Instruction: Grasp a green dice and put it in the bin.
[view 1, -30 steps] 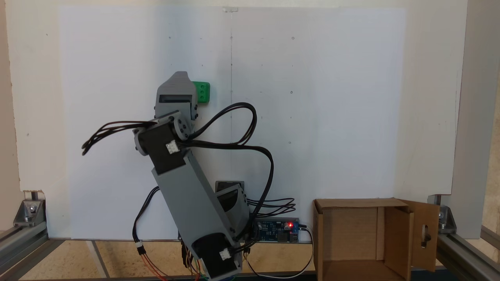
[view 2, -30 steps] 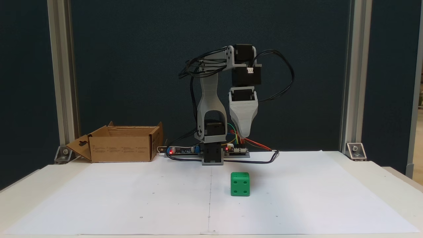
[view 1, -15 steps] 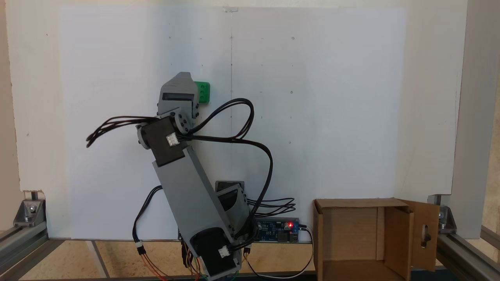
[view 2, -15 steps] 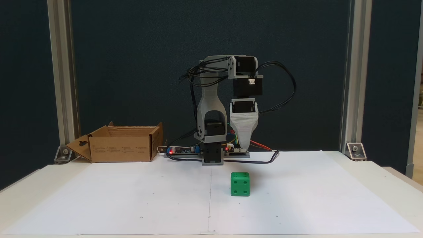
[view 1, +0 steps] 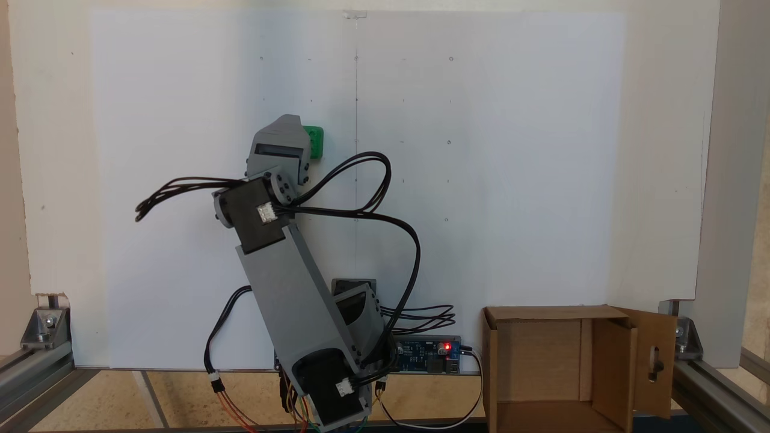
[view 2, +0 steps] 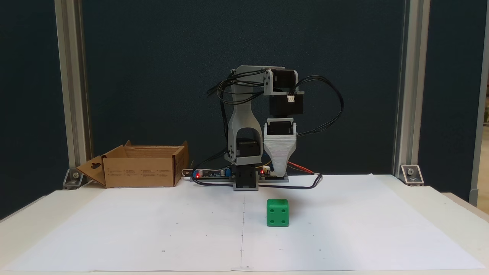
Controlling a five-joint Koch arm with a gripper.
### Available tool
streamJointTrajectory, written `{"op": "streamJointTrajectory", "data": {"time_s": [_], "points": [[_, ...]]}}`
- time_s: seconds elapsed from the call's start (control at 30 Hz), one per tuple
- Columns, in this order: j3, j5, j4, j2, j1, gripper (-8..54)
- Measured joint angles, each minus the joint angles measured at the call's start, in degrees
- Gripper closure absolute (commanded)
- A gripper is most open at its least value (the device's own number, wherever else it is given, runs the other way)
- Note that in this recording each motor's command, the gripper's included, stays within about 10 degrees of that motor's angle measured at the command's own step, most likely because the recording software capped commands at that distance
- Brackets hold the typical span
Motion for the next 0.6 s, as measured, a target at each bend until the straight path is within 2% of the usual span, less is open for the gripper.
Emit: {"op": "streamJointTrajectory", "data": {"time_s": [0.6], "points": [[0.1,0.0,-4.0,-6.9,1.0,2.5]]}}
